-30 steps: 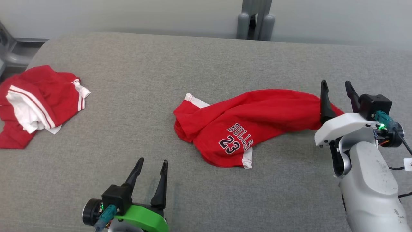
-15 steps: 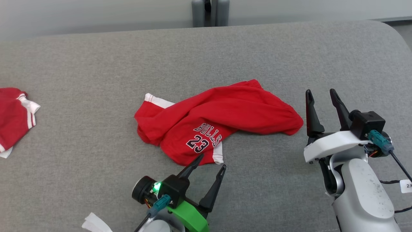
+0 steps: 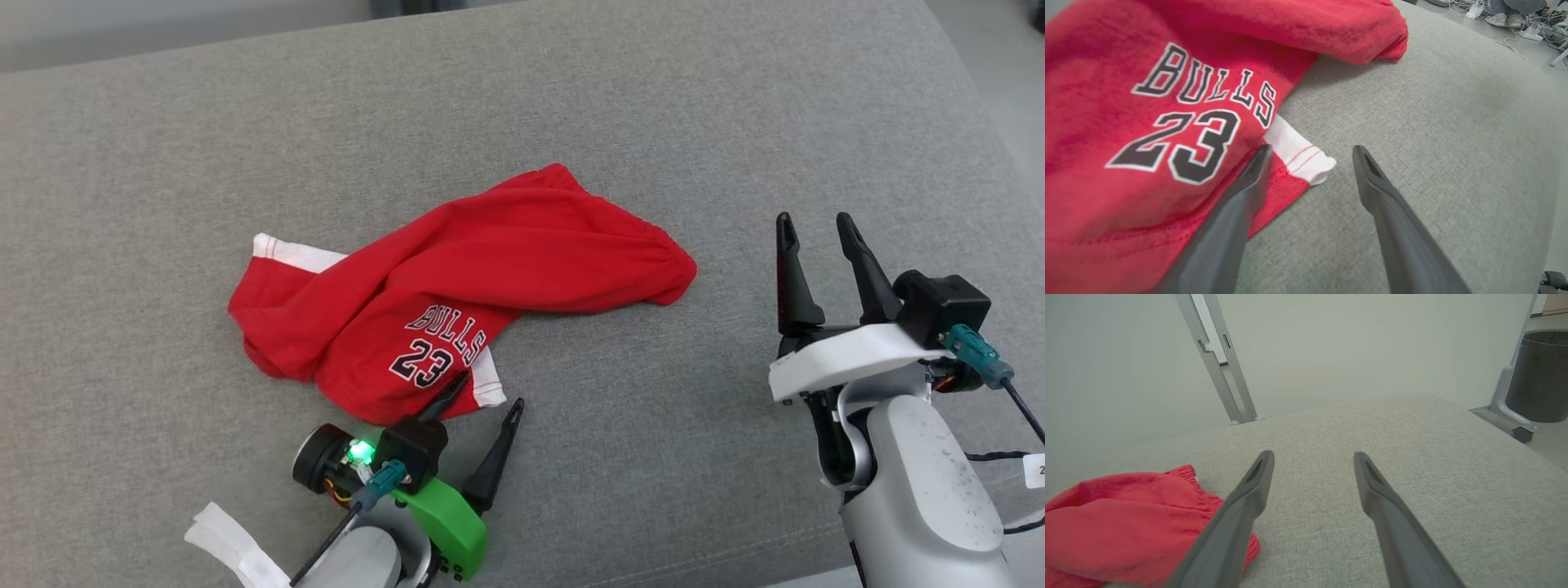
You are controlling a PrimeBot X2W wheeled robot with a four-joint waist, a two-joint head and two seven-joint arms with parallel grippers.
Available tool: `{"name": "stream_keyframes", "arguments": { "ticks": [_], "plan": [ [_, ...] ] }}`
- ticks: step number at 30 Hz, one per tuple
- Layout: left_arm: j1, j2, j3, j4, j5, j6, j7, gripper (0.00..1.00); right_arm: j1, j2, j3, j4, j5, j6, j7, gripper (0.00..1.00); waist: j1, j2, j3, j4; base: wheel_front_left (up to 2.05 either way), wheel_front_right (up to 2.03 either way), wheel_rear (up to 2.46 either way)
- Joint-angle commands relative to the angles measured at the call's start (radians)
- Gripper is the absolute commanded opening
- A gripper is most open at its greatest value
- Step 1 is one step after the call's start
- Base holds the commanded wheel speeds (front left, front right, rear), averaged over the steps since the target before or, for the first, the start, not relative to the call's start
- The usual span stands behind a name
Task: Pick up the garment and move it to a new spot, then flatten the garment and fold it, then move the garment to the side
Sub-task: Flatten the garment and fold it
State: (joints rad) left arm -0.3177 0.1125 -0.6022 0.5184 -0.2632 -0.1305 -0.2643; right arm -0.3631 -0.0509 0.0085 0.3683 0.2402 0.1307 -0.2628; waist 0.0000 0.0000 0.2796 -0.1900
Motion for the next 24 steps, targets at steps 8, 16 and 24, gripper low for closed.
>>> {"name": "stream_keyframes", "arguments": {
  "ticks": [8,16,24],
  "plan": [
    [-0.025,0.005,0.012,0.067,0.036,0.0,0.002,0.29,0.0,0.0,0.011,-0.013,0.026,0.0,-0.003,1.0,0.0,0.0,0.033,-0.026,0.0,0.0,0.0],
    [0.028,-0.017,0.058,-0.015,0.052,0.0,0.0,0.0,0.046,-0.001,-0.025,0.015,0.028,0.0,-0.003,1.0,0.0,0.0,-0.042,0.068,0.0,0.0,0.0],
    [0.122,-0.032,0.146,-0.219,0.063,0.0,0.0,0.0,0.123,-0.001,-0.041,0.041,0.032,0.0,-0.003,1.0,0.0,0.0,-0.146,0.23,0.0,0.0,0.0]
  ]
}}
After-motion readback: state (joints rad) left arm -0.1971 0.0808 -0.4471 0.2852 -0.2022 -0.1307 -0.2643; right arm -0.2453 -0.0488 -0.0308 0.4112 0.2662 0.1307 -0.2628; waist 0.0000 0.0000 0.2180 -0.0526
